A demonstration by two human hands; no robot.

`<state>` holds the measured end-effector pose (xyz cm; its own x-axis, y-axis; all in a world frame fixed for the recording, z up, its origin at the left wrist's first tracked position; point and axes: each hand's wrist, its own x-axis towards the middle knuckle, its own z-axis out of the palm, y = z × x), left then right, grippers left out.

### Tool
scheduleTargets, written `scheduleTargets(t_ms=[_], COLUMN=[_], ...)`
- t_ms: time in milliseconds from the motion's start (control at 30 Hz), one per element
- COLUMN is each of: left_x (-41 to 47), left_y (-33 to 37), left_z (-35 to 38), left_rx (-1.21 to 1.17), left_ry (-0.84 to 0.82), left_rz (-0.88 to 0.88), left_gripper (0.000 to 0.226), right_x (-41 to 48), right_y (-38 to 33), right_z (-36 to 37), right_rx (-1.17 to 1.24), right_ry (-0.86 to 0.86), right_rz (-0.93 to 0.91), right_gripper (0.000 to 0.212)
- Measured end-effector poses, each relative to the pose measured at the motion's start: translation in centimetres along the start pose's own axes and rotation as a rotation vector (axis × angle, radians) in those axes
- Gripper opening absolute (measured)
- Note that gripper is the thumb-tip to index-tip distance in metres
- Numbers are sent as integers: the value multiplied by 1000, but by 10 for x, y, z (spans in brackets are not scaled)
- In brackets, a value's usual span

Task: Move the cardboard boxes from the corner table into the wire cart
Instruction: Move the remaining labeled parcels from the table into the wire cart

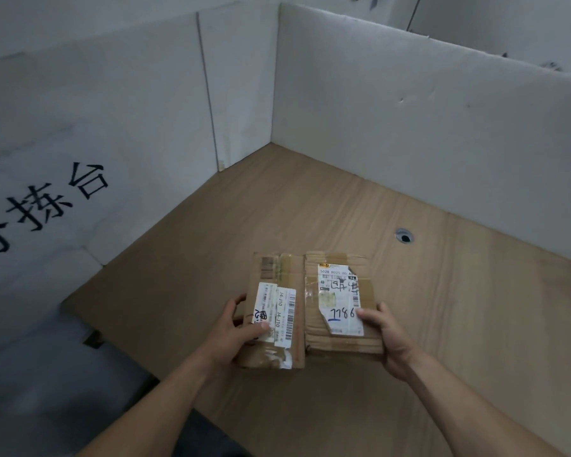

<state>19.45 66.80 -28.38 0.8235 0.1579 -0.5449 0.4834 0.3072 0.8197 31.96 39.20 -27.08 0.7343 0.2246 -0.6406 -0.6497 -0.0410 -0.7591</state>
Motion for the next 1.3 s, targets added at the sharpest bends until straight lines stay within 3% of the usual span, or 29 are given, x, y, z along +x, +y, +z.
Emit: scheduleTargets(t_ms=[167, 300, 600, 767, 967, 1300], left_x=[-4, -12, -64, -110, -163, -246], left_y=[27, 67, 177, 228, 254, 268], left_z=[-16, -20, -22, -15, 3, 47], left_rx=[48, 89, 116, 169, 205, 258], left_ry=[-48, -30, 89, 206, 319, 499], left_rz=[34, 150, 519, 667, 780, 909], left_gripper=[109, 100, 86, 94, 79, 74], right_x=[-5, -18, -62, -90, -121, -167], right_y=[-29, -69, -179, -233, -275, -309], right_z=[7, 20, 49, 54, 46, 26], right_rx=[-39, -64, -38, -48, 3, -35], right_ry=[-84, -144, -276, -341, -430, -585], right_rz=[-101, -207, -497, -644, -763, -825], right_gripper=[77, 82, 65, 74, 67, 69])
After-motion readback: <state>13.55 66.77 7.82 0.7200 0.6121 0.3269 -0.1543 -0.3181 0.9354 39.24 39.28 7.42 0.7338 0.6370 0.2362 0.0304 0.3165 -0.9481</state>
